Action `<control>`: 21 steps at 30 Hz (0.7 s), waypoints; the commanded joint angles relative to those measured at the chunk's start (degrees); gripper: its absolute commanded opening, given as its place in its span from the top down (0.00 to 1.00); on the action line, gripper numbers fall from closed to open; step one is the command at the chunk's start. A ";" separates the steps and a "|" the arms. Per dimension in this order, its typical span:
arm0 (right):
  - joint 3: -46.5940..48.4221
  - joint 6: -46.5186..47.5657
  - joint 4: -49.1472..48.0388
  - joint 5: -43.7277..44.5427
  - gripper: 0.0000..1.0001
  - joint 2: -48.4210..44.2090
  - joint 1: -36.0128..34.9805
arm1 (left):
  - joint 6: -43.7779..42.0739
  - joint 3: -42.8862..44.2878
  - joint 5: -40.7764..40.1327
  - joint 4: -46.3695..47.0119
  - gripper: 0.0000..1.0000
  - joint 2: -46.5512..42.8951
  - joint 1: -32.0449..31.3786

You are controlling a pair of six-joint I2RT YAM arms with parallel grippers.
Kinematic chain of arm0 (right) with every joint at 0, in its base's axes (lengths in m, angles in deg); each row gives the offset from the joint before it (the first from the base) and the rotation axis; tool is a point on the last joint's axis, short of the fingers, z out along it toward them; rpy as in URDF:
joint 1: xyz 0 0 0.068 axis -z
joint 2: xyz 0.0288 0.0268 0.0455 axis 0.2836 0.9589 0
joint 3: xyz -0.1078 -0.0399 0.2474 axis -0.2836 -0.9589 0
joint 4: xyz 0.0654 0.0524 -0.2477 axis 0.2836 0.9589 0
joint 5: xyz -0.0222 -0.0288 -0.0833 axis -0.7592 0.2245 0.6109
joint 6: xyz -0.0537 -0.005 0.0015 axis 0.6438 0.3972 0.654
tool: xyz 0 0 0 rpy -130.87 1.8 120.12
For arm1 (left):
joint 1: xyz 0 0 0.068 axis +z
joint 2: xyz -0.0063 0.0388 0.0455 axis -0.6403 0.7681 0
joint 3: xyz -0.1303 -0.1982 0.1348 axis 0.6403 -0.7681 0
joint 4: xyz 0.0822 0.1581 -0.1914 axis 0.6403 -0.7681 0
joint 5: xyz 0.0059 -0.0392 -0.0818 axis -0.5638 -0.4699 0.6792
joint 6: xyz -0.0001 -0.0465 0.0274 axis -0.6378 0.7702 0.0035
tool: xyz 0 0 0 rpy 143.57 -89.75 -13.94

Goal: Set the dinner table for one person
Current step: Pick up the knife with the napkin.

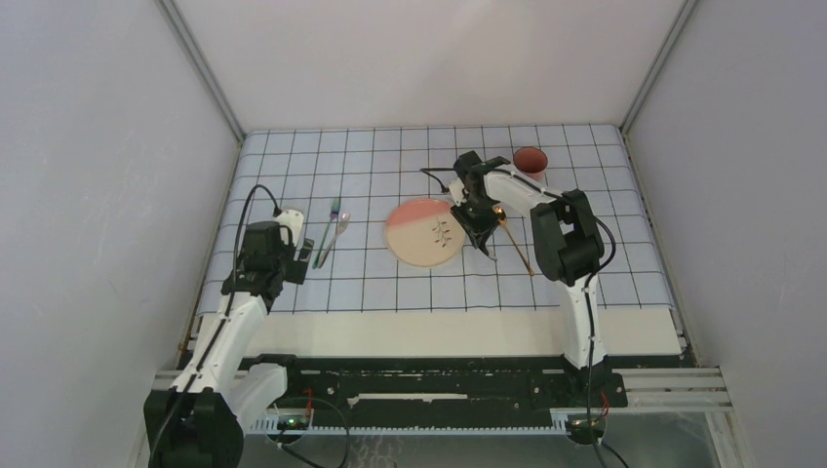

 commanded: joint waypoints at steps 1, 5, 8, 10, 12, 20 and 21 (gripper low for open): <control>2.61 -0.39 -4.38 1.18 0.60 0.82 -0.53 | -1.04 -0.53 0.19 -0.08 0.00 -1.21 0.39; 1.22 -0.19 -4.32 1.12 0.60 0.28 0.42 | -0.86 -0.68 0.48 -0.16 0.00 -0.97 0.35; 0.28 -0.02 -4.63 1.79 0.60 -0.68 1.05 | -0.98 -0.97 0.63 -0.02 0.00 -0.81 0.36; -0.10 0.01 -4.30 1.85 0.60 -0.22 1.32 | -0.79 -0.92 0.75 0.17 0.00 -0.69 0.35; -0.53 0.15 -3.70 2.38 0.61 0.58 1.32 | -0.65 -0.71 1.06 0.19 0.00 -0.60 0.37; -4.12 0.16 -3.89 2.79 0.96 -0.47 1.94 | -1.04 -0.82 0.47 -0.08 0.00 -1.13 0.35; -4.74 0.15 -4.07 3.05 1.00 -0.86 2.06 | -1.04 -0.88 0.46 -0.08 0.00 -1.19 0.35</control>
